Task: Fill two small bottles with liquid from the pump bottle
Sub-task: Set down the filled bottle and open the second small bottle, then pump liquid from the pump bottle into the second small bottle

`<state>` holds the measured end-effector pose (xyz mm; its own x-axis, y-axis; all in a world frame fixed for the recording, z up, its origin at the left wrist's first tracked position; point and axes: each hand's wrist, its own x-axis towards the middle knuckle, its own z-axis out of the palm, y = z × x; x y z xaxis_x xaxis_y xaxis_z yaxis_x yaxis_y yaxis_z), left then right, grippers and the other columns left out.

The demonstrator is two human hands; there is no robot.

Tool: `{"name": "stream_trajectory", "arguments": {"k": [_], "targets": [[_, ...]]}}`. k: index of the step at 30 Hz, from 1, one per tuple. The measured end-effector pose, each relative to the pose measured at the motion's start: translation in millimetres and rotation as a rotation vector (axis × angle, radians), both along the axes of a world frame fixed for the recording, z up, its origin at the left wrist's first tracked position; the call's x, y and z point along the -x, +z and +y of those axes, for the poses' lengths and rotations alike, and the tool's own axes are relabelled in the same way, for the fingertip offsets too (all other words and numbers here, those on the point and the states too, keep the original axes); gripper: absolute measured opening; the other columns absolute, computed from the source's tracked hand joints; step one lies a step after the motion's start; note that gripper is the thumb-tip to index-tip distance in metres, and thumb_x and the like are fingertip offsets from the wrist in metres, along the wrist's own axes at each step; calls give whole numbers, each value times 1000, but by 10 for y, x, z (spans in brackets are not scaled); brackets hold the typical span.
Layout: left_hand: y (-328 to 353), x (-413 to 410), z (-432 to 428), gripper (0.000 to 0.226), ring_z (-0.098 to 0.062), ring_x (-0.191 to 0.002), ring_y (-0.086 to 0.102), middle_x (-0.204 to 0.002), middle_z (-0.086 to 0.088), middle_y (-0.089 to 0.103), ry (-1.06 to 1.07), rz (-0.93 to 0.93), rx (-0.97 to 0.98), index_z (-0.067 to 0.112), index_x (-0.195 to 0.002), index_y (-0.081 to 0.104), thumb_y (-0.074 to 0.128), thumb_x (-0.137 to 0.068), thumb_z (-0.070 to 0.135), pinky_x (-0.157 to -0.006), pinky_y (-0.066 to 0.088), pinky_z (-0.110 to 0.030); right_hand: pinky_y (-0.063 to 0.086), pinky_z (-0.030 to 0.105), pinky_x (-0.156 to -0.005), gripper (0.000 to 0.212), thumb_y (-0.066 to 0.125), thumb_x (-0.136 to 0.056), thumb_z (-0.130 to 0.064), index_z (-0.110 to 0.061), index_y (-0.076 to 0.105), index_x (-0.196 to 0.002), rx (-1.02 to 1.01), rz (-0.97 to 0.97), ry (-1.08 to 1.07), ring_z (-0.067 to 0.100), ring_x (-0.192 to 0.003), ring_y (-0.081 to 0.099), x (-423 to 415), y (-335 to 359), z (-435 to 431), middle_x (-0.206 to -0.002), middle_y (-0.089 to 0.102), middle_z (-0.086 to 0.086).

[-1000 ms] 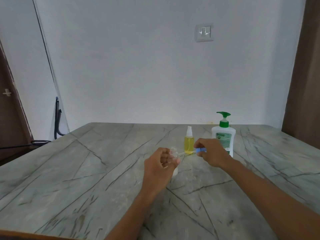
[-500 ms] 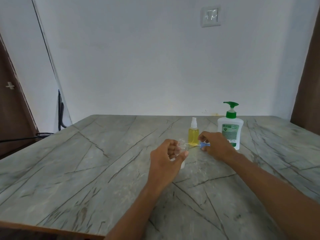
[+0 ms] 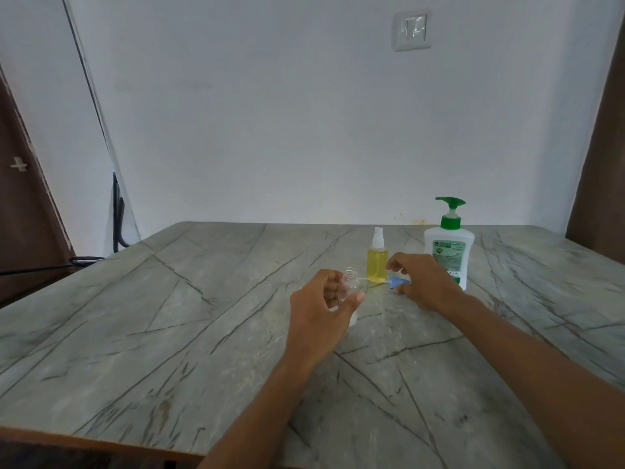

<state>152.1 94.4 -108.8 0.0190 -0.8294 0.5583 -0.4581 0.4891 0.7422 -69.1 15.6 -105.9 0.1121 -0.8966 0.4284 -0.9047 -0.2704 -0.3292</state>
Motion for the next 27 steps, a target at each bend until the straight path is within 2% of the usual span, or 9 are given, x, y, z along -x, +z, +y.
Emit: {"name": "stream_trajectory", "arguments": {"k": [4, 9, 11, 13, 15, 19, 22, 27], "targets": [[-2, -14, 0, 39, 3, -86, 63, -96, 15, 67, -4, 7, -1, 23, -111, 61, 75, -78, 39, -72, 47, -3, 50, 30, -87, 39, 78, -79, -13, -23, 60, -113, 40, -19, 7, 13, -99, 59, 61, 62, 58, -114, 65, -3], [-1, -11, 10, 41, 3, -88, 64, -97, 15, 67, -5, 13, -2, 23, -113, 60, 74, -79, 43, -71, 49, -6, 48, 23, -82, 31, 75, -82, -14, -24, 62, -109, 94, -100, 6, 9, -94, 58, 225, 189, 311, -107, 64, -8], [5, -7, 28, 42, 6, -85, 63, -94, 16, 66, -18, 25, -8, 23, -113, 61, 73, -79, 43, -68, 49, -5, 47, 16, -79, 29, 76, -82, -16, -24, 63, -107, 106, -123, 15, 10, -94, 61, 271, 229, 459, -102, 63, -10], [15, -1, 53, 42, 9, -82, 62, -92, 18, 64, -34, 37, -15, 22, -113, 60, 73, -79, 44, -64, 48, -3, 39, 5, -73, 27, 76, -83, -21, -23, 64, -107, 126, -135, 4, 9, -93, 61, 283, 260, 620, -98, 61, -12], [28, 4, 82, 41, 10, -78, 61, -92, 18, 63, -44, 40, -21, 22, -112, 60, 71, -80, 45, -62, 48, -3, 33, 1, -71, 26, 74, -84, -25, -22, 65, -108, 153, -138, -9, 6, -90, 60, 274, 272, 769, -96, 60, -13], [27, 16, 124, 37, 7, -75, 64, -92, 16, 67, -73, 50, -55, 24, -108, 60, 72, -80, 45, -62, 52, -9, 40, 2, -68, 27, 73, -84, -30, -22, 64, -108, 158, -184, 39, 4, -90, 62, 195, 293, 1041, -98, 61, -14], [34, 54, 151, 37, 3, -77, 68, -92, 11, 71, -107, 48, -63, 24, -106, 62, 75, -77, 43, -68, 58, -19, 50, 7, -63, 29, 74, -82, -33, -25, 64, -108, 152, -231, 123, -2, -90, 63, 86, 296, 1206, -99, 65, -17], [120, 180, 228, 40, 0, -73, 68, -88, 10, 71, -154, -21, -8, 23, -107, 66, 80, -74, 39, -65, 55, -12, 54, 11, -68, 43, 75, -79, -41, -28, 60, -117, 107, -218, 244, -3, -92, 62, -115, 262, 1357, -102, 65, -19]]}}
